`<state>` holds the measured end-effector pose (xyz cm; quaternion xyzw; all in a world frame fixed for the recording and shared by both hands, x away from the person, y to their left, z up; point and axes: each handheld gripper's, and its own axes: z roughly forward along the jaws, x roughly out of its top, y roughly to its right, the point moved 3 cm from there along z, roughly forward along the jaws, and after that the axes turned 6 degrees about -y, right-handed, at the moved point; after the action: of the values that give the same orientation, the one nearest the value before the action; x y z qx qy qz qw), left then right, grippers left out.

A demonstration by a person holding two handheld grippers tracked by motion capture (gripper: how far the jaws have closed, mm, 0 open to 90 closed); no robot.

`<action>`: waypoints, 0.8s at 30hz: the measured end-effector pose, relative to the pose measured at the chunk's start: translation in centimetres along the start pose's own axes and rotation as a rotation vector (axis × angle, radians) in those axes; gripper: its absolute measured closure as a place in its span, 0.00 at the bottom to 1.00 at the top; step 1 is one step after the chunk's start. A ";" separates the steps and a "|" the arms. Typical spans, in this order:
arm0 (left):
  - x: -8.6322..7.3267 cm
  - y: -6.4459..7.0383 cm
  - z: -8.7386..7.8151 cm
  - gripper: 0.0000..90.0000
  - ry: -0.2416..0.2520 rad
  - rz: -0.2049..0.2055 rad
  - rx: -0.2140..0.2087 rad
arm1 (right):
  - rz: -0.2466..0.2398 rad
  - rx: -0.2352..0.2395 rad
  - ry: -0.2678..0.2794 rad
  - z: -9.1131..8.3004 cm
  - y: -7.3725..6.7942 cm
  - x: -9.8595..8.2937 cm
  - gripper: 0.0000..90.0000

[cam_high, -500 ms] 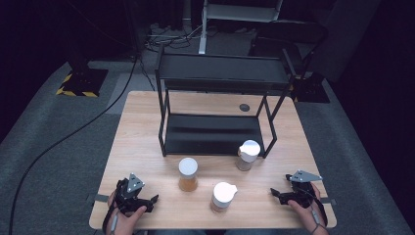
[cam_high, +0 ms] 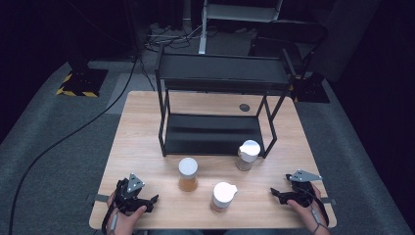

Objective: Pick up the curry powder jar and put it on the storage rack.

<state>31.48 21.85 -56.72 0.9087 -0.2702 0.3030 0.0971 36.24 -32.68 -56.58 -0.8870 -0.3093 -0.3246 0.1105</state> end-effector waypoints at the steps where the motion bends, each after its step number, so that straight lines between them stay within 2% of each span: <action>1: 0.0 0.0 0.0 0.02 0.000 0.000 0.000 | -0.002 0.002 0.000 0.0 0.0 0.0 0.08; 11: 0.1 -0.1 0.0 0.02 -0.001 0.009 -0.004 | -0.002 0.001 0.001 0.0 0.0 0.0 0.08; 14: 0.3 0.0 0.0 0.06 0.007 0.013 -0.036 | -0.001 0.001 0.000 0.0 0.0 0.0 0.08; 16: 0.5 0.1 -0.1 0.07 0.017 0.016 -0.048 | -0.001 0.002 0.001 0.0 0.0 0.0 0.08; 24: 1.9 1.0 -1.4 0.06 0.102 0.025 -0.054 | -0.001 0.001 0.001 0.0 0.0 0.0 0.08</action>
<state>31.53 20.71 -54.38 0.8857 -0.2844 0.3425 0.1313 36.28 -32.69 -56.57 -0.8867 -0.3098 -0.3248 0.1112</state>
